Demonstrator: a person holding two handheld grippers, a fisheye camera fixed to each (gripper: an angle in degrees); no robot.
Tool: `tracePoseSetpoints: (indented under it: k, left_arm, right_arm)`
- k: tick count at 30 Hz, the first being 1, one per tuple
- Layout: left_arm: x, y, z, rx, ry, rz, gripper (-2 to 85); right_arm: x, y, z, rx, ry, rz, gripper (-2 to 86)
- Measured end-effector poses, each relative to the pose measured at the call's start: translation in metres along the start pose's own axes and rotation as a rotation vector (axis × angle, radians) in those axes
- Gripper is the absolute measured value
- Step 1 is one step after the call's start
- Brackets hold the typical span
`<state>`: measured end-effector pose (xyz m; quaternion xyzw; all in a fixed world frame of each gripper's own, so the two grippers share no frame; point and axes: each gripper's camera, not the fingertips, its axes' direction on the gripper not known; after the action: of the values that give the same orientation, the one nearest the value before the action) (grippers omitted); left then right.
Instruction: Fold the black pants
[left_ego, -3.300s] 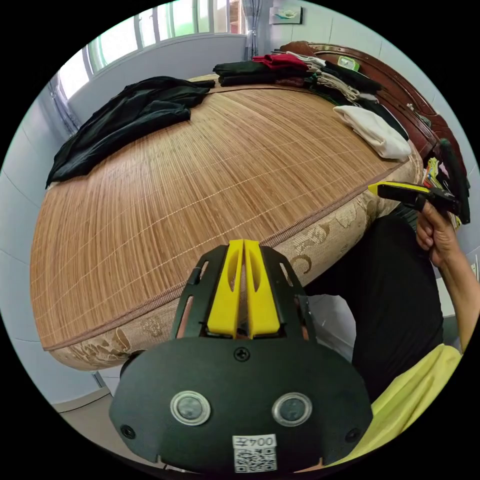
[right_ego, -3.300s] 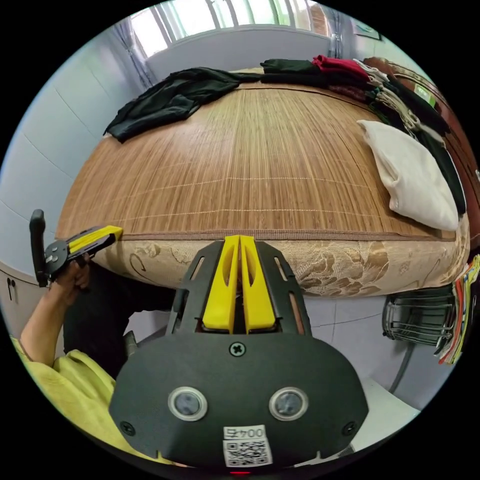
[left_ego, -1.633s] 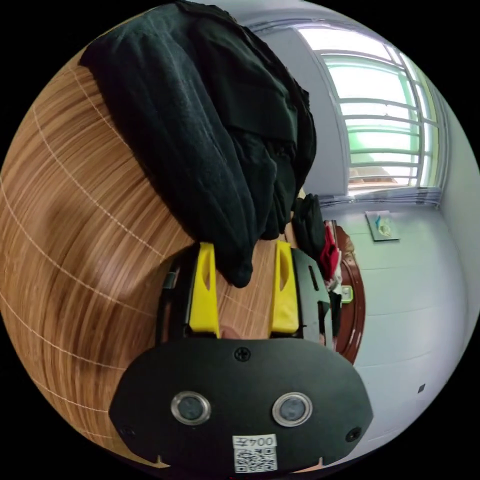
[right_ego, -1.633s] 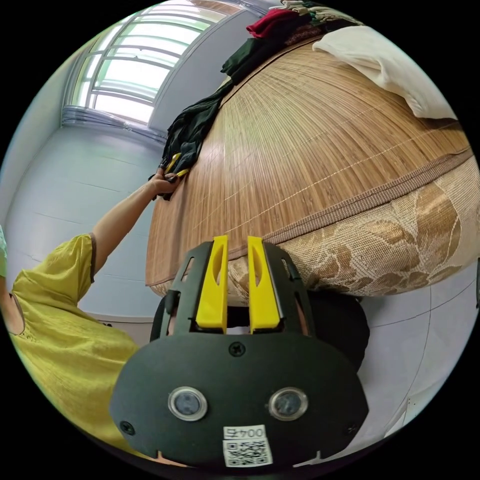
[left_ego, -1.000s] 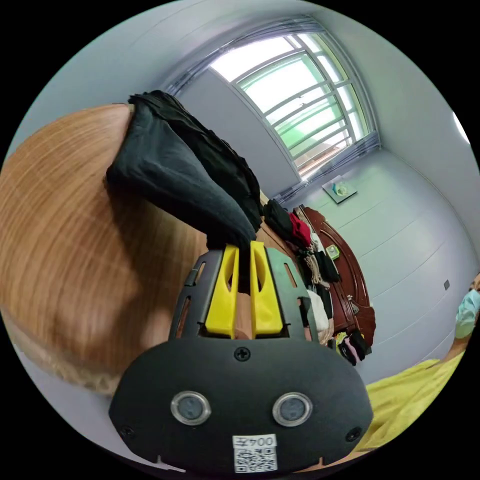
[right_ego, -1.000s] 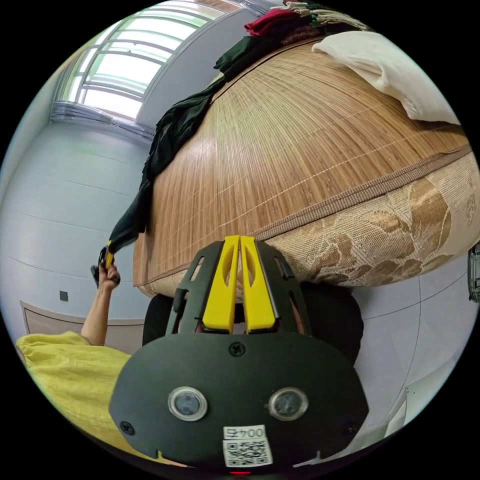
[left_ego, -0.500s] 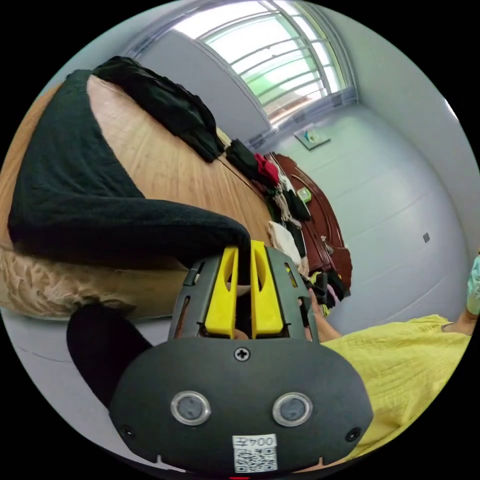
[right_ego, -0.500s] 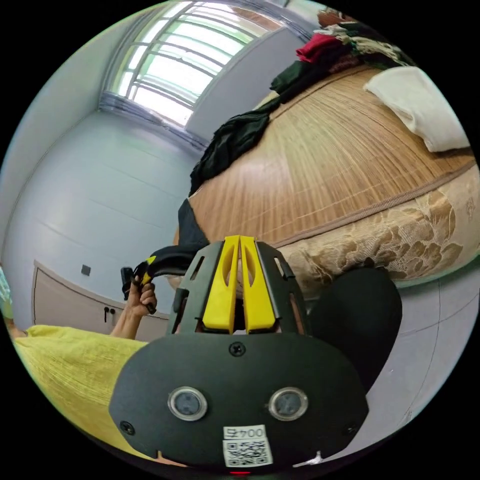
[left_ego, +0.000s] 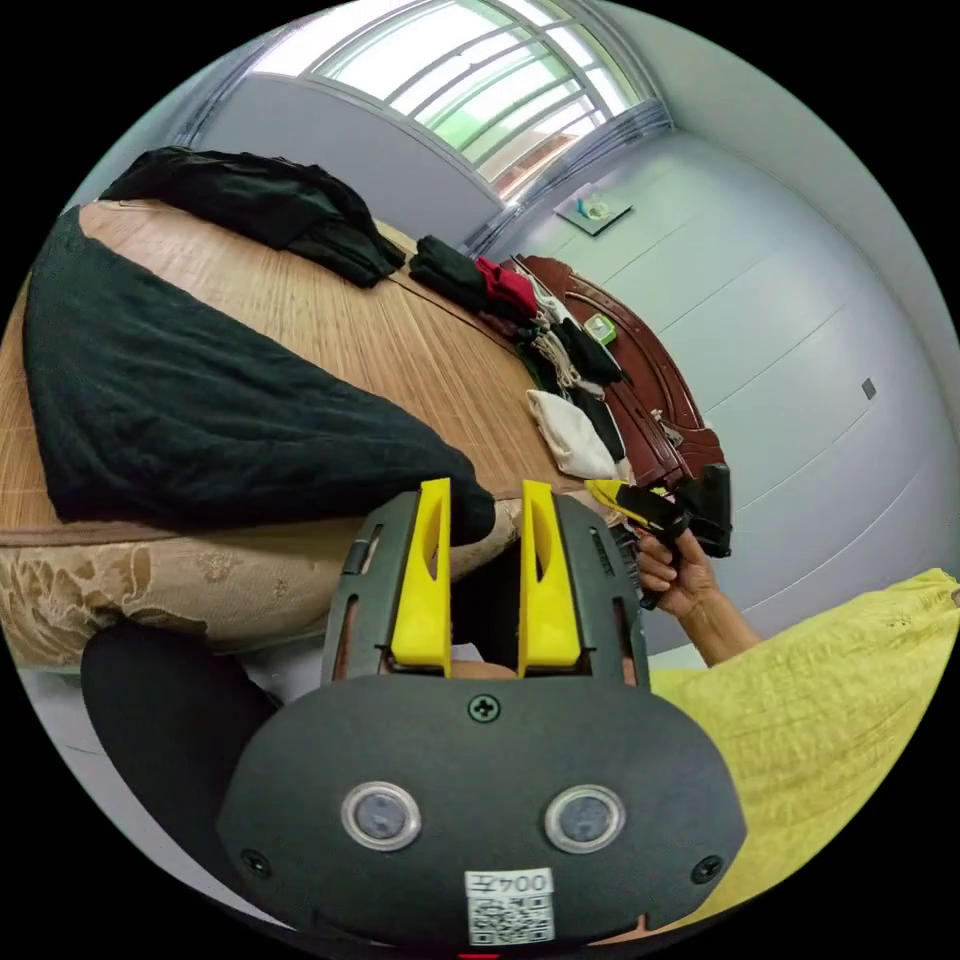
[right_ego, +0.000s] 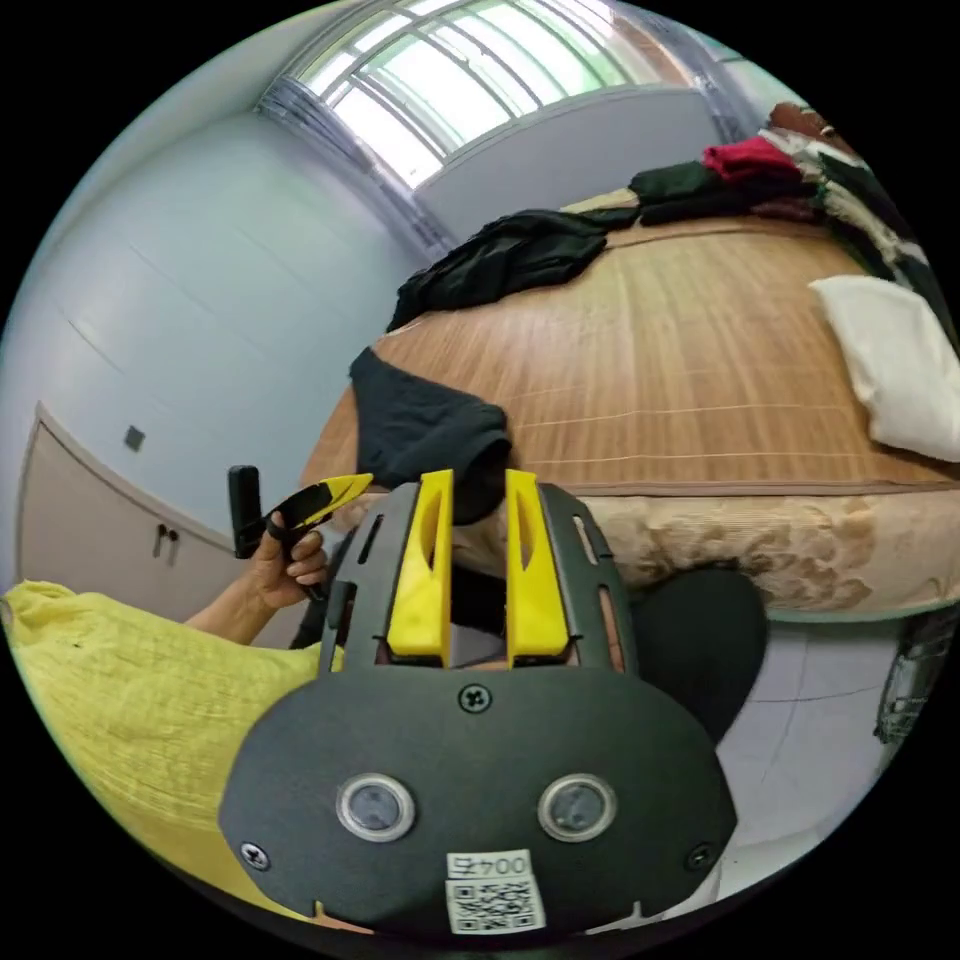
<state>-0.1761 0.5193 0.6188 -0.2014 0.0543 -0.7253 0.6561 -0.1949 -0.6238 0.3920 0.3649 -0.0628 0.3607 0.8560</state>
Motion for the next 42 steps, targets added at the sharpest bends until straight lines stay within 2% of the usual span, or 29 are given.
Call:
tracePoseSetpoints:
  k: [4, 9, 14, 17, 20, 24, 29, 34, 37, 42]
  left_arm:
    - [-0.002, 0.010, -0.039, 0.034, 0.005, -0.021, 9.2]
    - [-0.002, 0.023, -0.073, 0.052, -0.012, -0.033, 9.0]
    - [-0.008, 0.032, -0.099, 0.075, -0.053, -0.069, 9.2]
    - [-0.016, 0.032, -0.107, 0.065, -0.079, -0.084, 9.5]
    - [-0.022, 0.030, -0.111, 0.065, -0.088, -0.087, 10.0]
    - [-0.038, 0.022, -0.108, 0.049, -0.062, -0.123, 11.2]
    - [-0.052, 0.005, -0.099, 0.026, -0.037, -0.151, 12.7]
    - [-0.070, -0.011, -0.101, 0.030, 0.017, -0.190, 17.3]
    - [-0.090, -0.022, -0.106, 0.047, 0.081, -0.259, 22.0]
    - [-0.133, -0.034, -0.104, 0.066, 0.242, -0.410, 23.6]
  right_arm:
    - [0.008, -0.044, 0.059, -0.114, -0.177, 0.089, 18.8]
    - [0.040, -0.089, 0.120, -0.168, -0.197, 0.286, 19.2]
    - [0.048, -0.125, 0.164, -0.269, -0.133, 0.355, 13.5]
    - [0.054, -0.134, 0.180, -0.295, -0.184, 0.411, 7.2]
    - [0.039, -0.141, 0.168, -0.211, -0.162, 0.339, 3.5]
    - [-0.015, -0.152, 0.142, -0.099, -0.194, 0.084, 2.7]
    - [-0.052, -0.152, 0.144, -0.134, -0.234, -0.102, 2.5]
    - [-0.062, -0.153, 0.149, -0.214, -0.425, -0.255, 1.6]
    - [-0.080, -0.148, 0.154, -0.276, -0.409, -0.386, 1.4]
    - [-0.089, -0.139, 0.167, -0.331, -0.352, -0.500, 1.4]
